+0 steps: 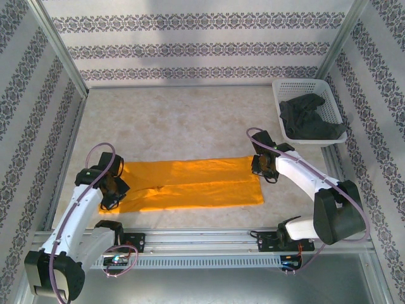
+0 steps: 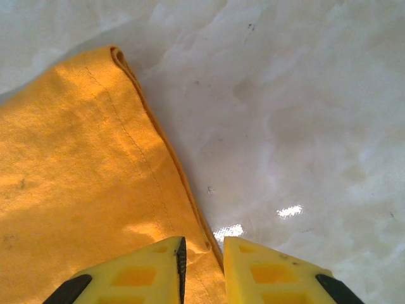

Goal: Fold and stack the t-shirts

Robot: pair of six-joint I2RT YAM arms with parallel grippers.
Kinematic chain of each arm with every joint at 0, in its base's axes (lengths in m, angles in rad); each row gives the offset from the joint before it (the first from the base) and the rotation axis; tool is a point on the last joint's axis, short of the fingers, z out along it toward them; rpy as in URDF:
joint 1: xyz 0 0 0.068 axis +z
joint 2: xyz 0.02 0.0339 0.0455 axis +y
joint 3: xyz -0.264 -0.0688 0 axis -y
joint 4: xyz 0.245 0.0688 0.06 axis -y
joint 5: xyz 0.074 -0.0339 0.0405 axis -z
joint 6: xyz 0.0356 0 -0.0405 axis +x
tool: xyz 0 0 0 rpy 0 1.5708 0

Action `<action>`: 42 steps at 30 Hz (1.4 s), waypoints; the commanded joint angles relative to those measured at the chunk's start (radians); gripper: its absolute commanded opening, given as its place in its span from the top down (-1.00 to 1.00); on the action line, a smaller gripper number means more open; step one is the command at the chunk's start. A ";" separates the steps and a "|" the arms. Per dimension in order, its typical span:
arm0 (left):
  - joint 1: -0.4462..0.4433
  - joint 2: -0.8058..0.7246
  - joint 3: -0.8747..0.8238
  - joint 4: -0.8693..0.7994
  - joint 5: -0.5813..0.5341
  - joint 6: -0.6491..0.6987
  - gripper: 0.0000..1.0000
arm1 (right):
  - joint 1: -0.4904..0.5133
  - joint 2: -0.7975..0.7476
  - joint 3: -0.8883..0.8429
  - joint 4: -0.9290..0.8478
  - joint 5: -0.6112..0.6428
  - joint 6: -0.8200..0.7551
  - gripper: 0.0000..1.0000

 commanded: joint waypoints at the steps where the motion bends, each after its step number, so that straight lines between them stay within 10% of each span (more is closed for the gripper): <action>1: -0.024 0.013 -0.021 0.028 0.020 -0.030 1.00 | 0.006 0.010 0.031 -0.017 0.000 0.017 0.52; 42: -0.498 0.115 -0.017 0.064 -0.059 -0.373 1.00 | 0.032 0.149 0.124 0.004 -0.022 0.010 0.53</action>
